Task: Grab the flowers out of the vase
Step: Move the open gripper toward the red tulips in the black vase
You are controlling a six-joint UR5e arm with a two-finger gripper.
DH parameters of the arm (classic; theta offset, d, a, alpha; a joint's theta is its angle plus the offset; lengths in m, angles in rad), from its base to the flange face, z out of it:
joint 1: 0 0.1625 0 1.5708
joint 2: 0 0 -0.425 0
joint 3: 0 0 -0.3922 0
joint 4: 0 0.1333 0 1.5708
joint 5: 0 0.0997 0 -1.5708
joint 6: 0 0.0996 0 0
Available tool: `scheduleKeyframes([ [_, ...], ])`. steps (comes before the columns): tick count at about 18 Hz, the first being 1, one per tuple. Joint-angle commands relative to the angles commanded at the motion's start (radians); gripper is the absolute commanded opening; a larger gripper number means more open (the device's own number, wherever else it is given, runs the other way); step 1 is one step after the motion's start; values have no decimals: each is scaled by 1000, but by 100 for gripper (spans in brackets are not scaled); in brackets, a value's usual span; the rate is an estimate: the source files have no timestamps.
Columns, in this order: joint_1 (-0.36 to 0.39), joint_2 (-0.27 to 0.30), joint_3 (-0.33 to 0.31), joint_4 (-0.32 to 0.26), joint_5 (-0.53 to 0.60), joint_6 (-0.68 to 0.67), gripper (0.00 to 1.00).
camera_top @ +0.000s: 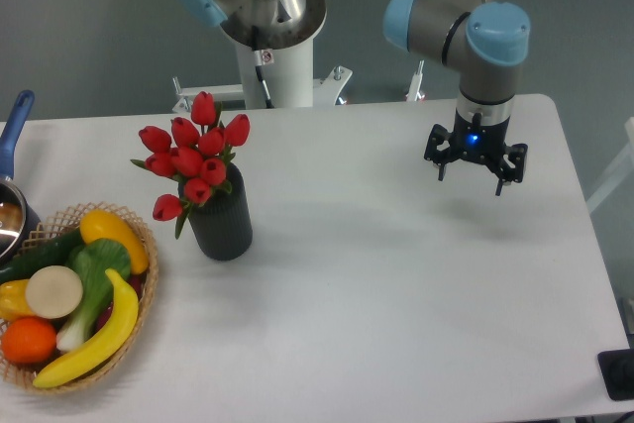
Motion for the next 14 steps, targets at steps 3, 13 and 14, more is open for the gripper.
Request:
scheduleKeyframes([
  [3,0,0,0,-2,0,2,100],
  [13,-8,-34,-18,20,-69,-18,100],
  [14,-8,-35,-20,23,-86,-15,100],
])
